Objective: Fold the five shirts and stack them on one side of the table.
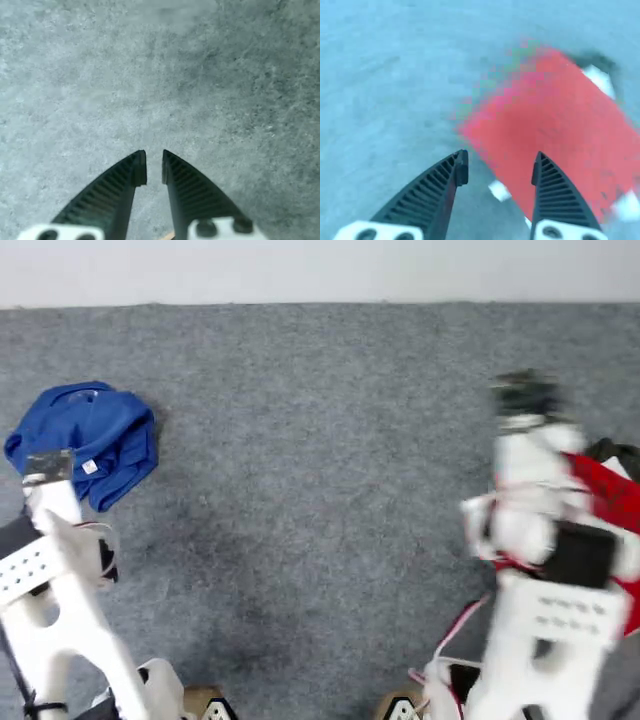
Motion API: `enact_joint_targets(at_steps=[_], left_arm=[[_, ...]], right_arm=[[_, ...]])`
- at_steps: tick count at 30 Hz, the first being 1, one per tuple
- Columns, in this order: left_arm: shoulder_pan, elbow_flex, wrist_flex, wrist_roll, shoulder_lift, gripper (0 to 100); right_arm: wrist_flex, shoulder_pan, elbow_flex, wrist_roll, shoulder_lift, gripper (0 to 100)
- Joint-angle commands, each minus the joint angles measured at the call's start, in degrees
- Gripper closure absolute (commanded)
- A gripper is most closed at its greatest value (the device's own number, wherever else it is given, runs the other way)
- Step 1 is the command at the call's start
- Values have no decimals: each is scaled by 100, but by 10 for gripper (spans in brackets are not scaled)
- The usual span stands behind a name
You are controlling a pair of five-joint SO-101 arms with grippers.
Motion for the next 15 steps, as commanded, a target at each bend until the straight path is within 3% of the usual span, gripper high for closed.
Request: enact_joint_targets(at_steps=[1, 4, 7, 15], left_arm=[[1011, 453, -369, -114, -79, 927], [2022, 910, -730, -114, -79, 928], [2708, 1270, -1108, -105, -79, 928], [3604, 2387, -2382, -70, -88, 928]], right_arm=[[-945, -1499, 1609, 695, -84, 786], [-1789, -2079, 2884, 1257, -154, 786], [-2352, -2149, 3464, 1275, -92, 786], [-3284, -2141, 4563, 1275, -84, 786]])
